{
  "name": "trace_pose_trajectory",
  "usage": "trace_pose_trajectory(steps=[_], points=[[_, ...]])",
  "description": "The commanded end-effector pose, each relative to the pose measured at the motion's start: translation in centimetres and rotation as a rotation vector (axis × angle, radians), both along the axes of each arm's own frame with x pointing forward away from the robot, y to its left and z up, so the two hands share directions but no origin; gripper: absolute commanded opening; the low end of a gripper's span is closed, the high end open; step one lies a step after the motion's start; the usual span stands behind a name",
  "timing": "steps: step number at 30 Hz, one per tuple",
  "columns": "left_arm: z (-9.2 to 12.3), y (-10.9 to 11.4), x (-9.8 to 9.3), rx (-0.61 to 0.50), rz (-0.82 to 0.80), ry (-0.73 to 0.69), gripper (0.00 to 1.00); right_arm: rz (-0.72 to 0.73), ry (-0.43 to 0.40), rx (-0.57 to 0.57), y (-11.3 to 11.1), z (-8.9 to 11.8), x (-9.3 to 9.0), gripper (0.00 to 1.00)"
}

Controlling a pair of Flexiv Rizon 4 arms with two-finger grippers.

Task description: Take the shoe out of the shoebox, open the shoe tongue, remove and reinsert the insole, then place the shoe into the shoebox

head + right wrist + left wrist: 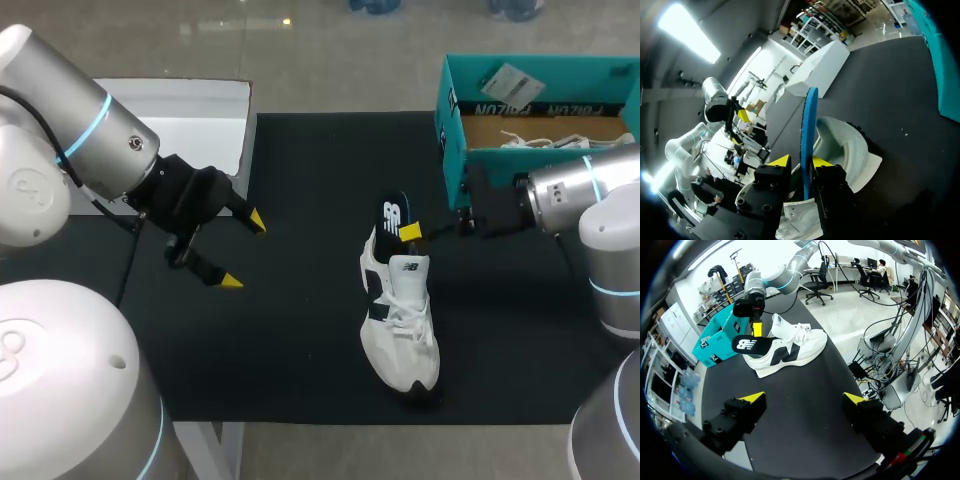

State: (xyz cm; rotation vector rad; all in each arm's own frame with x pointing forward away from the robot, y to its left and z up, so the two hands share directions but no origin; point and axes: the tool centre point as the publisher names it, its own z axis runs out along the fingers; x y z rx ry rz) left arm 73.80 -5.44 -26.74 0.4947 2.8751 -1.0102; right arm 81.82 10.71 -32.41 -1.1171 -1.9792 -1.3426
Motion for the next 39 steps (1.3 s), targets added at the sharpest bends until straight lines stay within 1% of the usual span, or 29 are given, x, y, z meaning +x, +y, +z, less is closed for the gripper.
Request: trace_pose_trajectory(steps=[1,2,9,13,20,23,27,31,32,33,34,39], points=[[-0.1,-0.1,0.0,0.003,0.0,-0.001,1.0,0.023,0.004,-0.014,0.0,0.5,1.0,0.06],[-0.1,-0.1,0.0,0.003,0.0,-0.001,1.0,0.026,0.004,-0.015,0.0,0.4,1.2,0.0],[-0.1,-0.1,0.0,0.003,0.0,-0.001,1.0,0.031,0.017,-0.015,0.4,-0.3,1.2,0.0],[-0.1,-0.1,0.0,0.003,0.0,-0.001,1.0,0.016,0.037,-0.008,0.4,-0.8,0.1,0.0],[-0.1,-0.1,0.0,0.003,0.0,-0.001,1.0,-0.014,0.099,0.004,0.7,-2.4,-3.3,0.0],[-0.1,-0.1,0.0,0.003,0.0,-0.001,1.0,-0.017,0.118,0.007,0.9,-3.0,-4.3,0.0],[-0.1,-0.1,0.0,0.003,0.0,-0.001,1.0,-0.015,0.135,0.0,1.1,-3.3,-4.6,0.0],[-0.1,-0.1,0.0,0.003,0.0,-0.001,1.0,-0.018,0.147,-0.011,0.9,-3.5,-4.2,0.0],[-0.1,-0.1,0.0,0.003,0.0,-0.001,1.0,-0.021,0.146,-0.015,0.8,-3.2,-4.0,0.27],[-0.1,-0.1,0.0,0.003,0.0,-0.001,1.0,-0.024,0.141,-0.021,0.7,-3.0,-3.7,0.49],[-0.1,-0.1,0.0,0.003,0.0,-0.001,1.0,-0.026,0.128,-0.029,0.6,-2.6,-3.3,1.0],[-0.1,-0.1,0.0,0.003,0.0,-0.001,1.0,-0.028,0.054,-0.07,-0.1,0.1,-1.0,1.0]])
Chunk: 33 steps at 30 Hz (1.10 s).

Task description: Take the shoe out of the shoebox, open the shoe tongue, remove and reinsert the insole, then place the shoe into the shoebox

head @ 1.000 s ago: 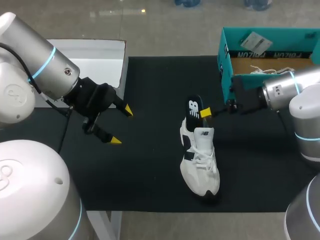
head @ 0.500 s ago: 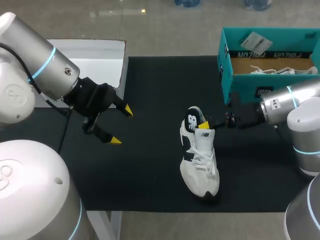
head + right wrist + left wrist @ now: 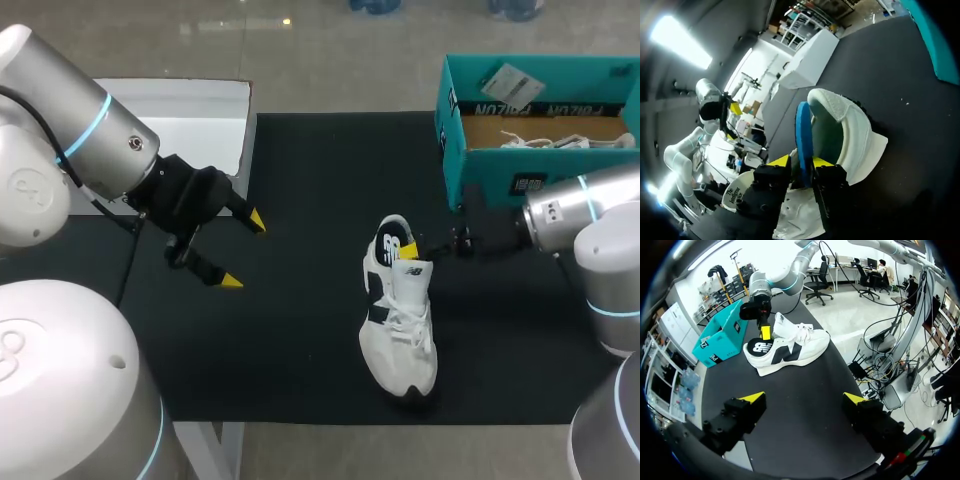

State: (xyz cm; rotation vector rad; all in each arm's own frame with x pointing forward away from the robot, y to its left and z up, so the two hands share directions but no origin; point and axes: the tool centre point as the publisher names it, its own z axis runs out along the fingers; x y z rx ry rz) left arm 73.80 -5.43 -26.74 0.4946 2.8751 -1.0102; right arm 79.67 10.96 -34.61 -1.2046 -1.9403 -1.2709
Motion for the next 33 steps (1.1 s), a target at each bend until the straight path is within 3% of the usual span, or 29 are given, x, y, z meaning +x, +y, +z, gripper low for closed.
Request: trace_pose_trajectory(steps=[1,8,12,17,21,27,28,29,30,33], points=[[-0.1,-0.1,0.0,0.003,0.0,-0.001,1.0,0.006,-0.039,-0.04,-0.5,2.8,1.6,1.0],[-0.1,-0.1,0.0,0.003,0.0,-0.001,1.0,-0.032,-0.114,-0.104,-2.1,5.9,3.7,1.0],[-0.1,-0.1,0.0,0.003,0.0,-0.001,1.0,-0.126,0.018,-0.293,-2.5,7.1,3.8,1.0],[-0.1,-0.1,0.0,0.003,0.0,-0.001,1.0,-0.243,0.132,-0.446,-1.7,7.4,2.1,1.0],[-0.1,-0.1,0.0,0.003,0.0,-0.001,1.0,-0.259,0.145,-0.493,-0.6,7.4,1.0,1.0],[-0.1,-0.1,0.0,0.003,0.0,-0.001,1.0,-0.203,0.155,-0.538,0.7,7.0,0.7,1.0],[-0.1,-0.1,0.0,0.003,0.0,-0.001,1.0,-0.205,0.16,-0.549,0.8,6.9,0.6,0.47],[-0.1,-0.1,0.0,0.003,0.0,-0.001,1.0,-0.201,0.162,-0.562,0.9,6.8,0.5,0.14],[-0.1,-0.1,0.0,0.003,0.0,-0.001,1.0,-0.196,0.165,-0.548,1.0,6.7,0.5,0.0],[-0.1,-0.1,0.0,0.003,0.0,-0.001,1.0,-0.198,0.178,-0.579,1.3,6.4,0.2,0.0]])
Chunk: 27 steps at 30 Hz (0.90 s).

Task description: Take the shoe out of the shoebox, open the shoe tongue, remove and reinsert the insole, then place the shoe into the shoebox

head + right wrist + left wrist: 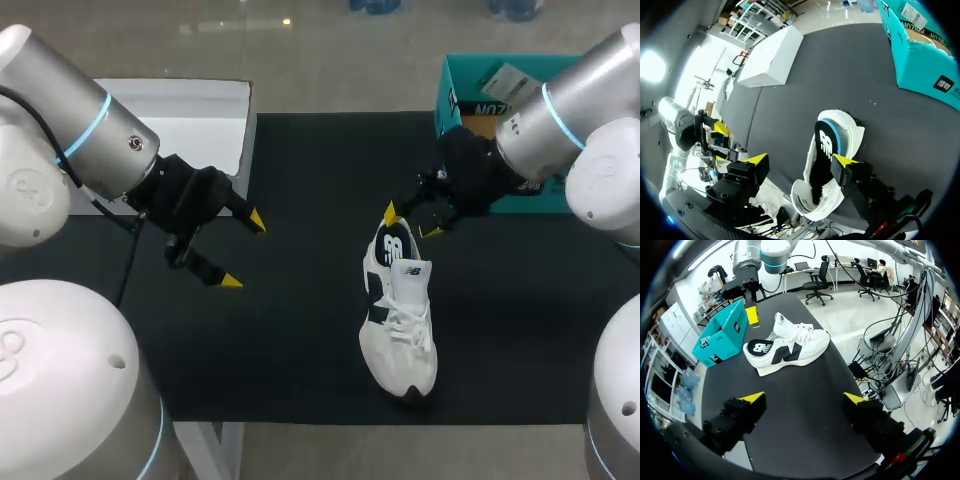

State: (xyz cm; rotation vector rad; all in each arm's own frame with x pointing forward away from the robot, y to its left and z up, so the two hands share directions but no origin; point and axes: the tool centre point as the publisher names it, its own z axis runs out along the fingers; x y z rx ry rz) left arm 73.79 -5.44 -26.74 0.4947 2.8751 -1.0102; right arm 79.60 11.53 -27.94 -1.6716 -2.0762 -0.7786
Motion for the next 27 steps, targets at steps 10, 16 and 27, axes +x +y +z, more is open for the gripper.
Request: trace_pose_trajectory(steps=[10,16,27], points=[[-0.1,-0.1,0.0,0.003,0.0,-0.001,1.0,-0.062,0.022,-0.246,1.6,-1.4,0.6,0.0],[-0.1,-0.1,0.0,0.003,0.0,-0.001,1.0,-0.076,0.034,-0.285,1.7,-2.9,2.1,0.0],[-0.1,-0.1,0.0,0.003,0.0,-0.001,1.0,-0.106,0.025,-0.305,1.2,-4.0,4.4,0.0]])
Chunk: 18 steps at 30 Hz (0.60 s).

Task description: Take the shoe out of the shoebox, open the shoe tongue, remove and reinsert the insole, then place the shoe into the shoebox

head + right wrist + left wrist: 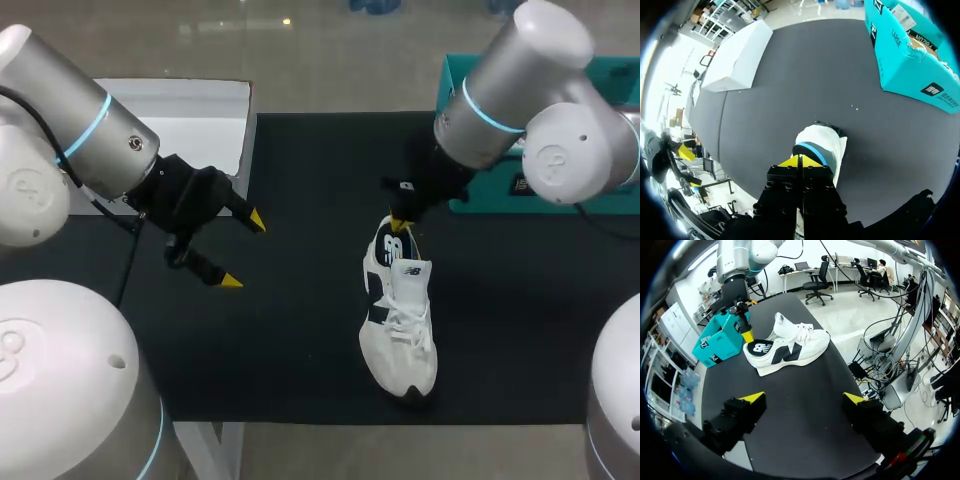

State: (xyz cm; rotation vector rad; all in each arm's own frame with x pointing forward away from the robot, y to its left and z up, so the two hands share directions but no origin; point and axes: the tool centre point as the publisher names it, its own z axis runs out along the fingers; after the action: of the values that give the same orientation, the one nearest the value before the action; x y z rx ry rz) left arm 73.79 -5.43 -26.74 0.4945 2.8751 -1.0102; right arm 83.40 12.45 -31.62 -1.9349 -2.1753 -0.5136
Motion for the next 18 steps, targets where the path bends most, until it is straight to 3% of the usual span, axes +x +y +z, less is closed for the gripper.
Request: trace_pose_trajectory(steps=[1,11,18], points=[[-0.1,-0.1,0.0,0.003,0.0,-0.001,1.0,-0.005,-0.001,-0.028,0.1,-0.4,0.8,0.0],[-0.1,-0.1,0.0,0.003,0.0,-0.001,1.0,0.003,-0.029,-0.065,-1.3,0.1,2.0,0.0],[-0.1,-0.1,0.0,0.003,0.0,-0.001,1.0,0.012,-0.001,-0.044,-0.2,-1.5,0.9,0.0]])
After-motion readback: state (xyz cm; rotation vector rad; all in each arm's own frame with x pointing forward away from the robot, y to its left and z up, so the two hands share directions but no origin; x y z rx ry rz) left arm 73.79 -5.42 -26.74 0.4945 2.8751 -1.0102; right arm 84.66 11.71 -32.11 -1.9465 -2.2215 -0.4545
